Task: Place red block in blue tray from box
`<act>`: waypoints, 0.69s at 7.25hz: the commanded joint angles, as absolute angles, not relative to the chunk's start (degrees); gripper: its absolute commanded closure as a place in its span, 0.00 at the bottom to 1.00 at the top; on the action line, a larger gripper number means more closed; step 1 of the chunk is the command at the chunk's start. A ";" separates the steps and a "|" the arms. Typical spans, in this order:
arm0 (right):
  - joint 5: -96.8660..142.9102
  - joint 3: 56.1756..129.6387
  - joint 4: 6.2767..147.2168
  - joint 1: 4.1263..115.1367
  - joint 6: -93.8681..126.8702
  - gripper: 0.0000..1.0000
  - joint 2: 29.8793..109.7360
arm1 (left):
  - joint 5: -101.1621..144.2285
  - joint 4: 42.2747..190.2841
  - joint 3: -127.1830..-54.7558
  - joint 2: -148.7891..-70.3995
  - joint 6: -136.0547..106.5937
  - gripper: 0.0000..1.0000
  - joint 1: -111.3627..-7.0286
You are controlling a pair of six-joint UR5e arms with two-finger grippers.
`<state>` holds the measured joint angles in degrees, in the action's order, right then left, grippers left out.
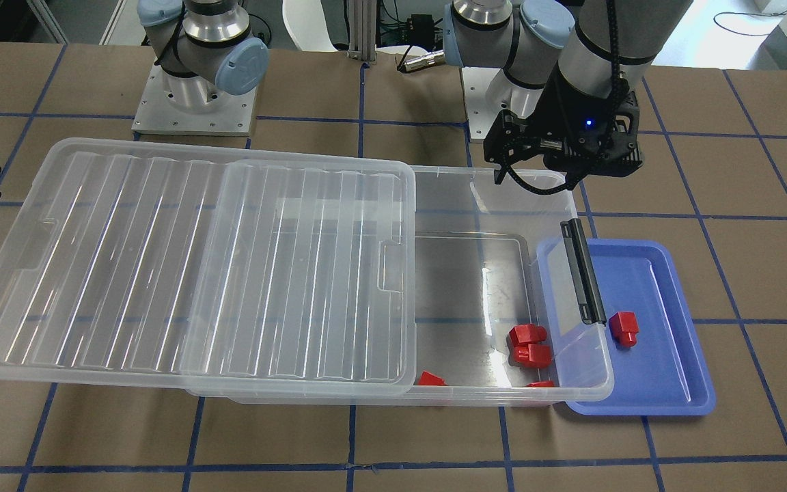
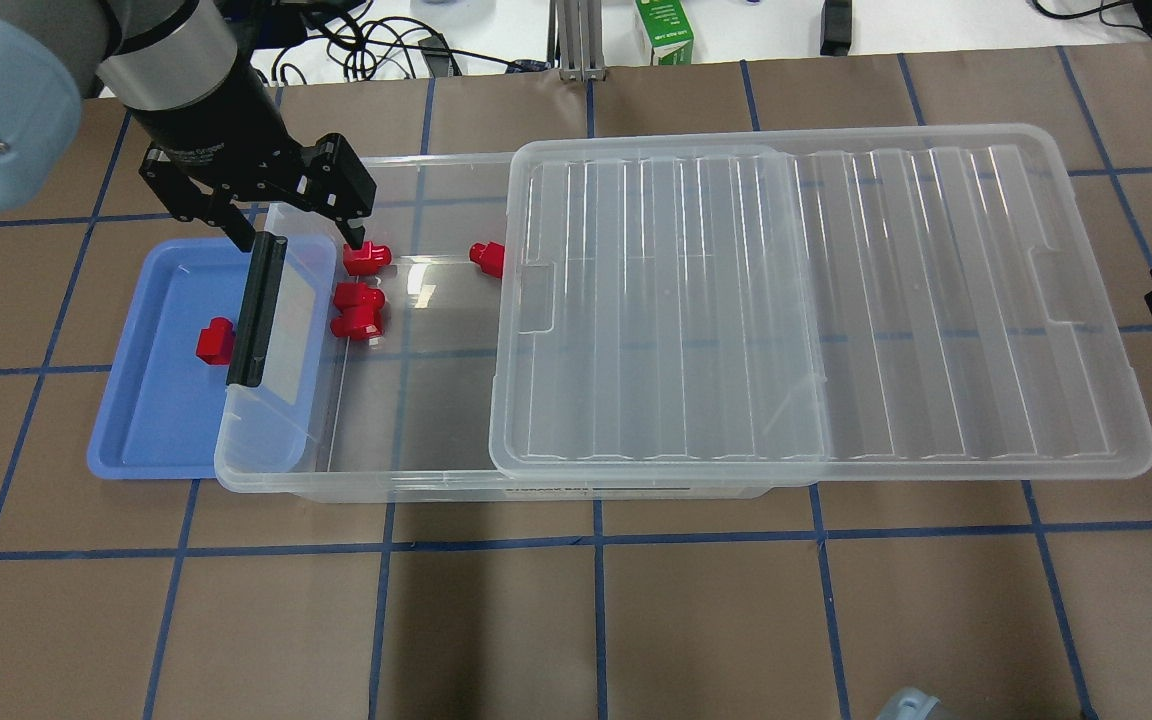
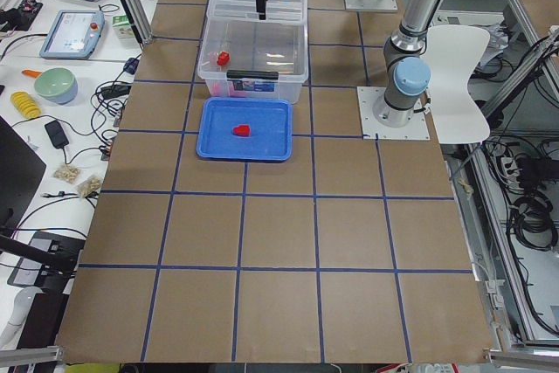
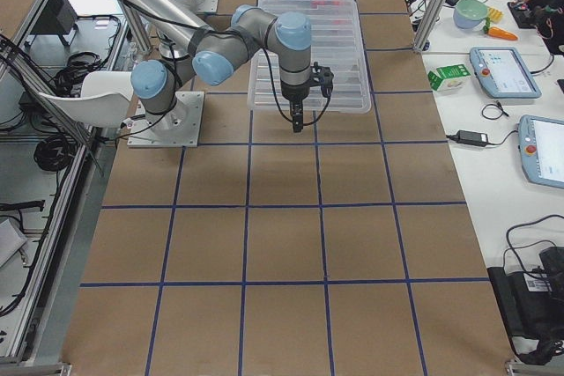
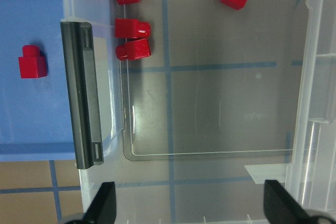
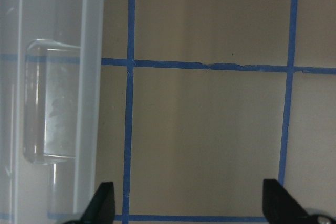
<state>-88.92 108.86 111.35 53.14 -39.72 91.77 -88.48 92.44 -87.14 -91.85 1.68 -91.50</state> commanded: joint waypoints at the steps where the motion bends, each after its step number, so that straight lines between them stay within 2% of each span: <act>1: -88.77 112.32 114.78 52.91 -39.47 0.00 91.76 | -88.59 93.25 -88.15 -90.54 1.93 0.00 -91.15; 5: -88.59 112.33 114.43 53.79 -36.13 0.00 90.26 | -88.68 95.09 -88.15 -89.92 2.72 0.00 -87.36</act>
